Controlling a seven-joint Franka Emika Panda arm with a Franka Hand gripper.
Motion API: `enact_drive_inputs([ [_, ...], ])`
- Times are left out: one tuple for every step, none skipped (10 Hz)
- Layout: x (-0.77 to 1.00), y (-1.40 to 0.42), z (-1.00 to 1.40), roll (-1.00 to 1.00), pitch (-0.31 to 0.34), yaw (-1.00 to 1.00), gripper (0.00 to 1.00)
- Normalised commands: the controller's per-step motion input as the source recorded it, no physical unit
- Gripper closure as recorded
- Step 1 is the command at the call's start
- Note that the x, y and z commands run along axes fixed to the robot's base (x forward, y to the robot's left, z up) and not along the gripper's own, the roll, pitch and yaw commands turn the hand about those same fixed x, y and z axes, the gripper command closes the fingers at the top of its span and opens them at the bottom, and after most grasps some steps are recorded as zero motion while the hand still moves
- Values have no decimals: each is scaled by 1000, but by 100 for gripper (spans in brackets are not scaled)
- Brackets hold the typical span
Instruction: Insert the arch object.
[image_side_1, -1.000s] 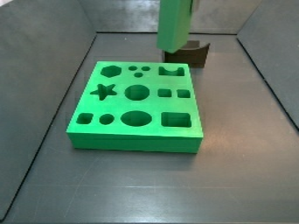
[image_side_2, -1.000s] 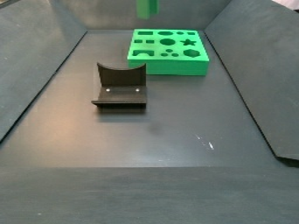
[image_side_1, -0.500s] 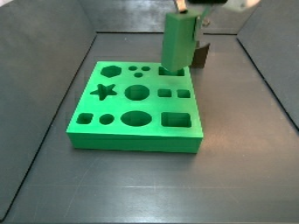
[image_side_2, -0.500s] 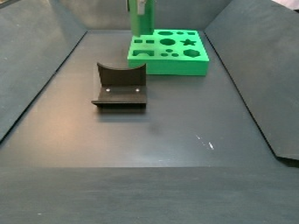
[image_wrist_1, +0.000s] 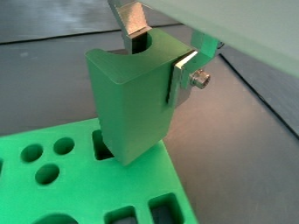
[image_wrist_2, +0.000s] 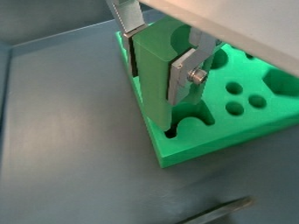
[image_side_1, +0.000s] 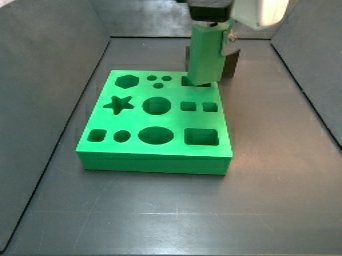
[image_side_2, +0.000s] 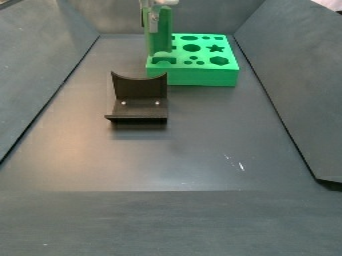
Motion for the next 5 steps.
enact_drive_inputs([
  [0, 0, -151, 0, -107, -1000, 100],
  [0, 0, -137, 0, -110, -1000, 100],
  [0, 0, -131, 0, -110, -1000, 100],
  [0, 0, -106, 0, -104, -1000, 100],
  [-291, 89, -74, 4, -63, -817, 100],
])
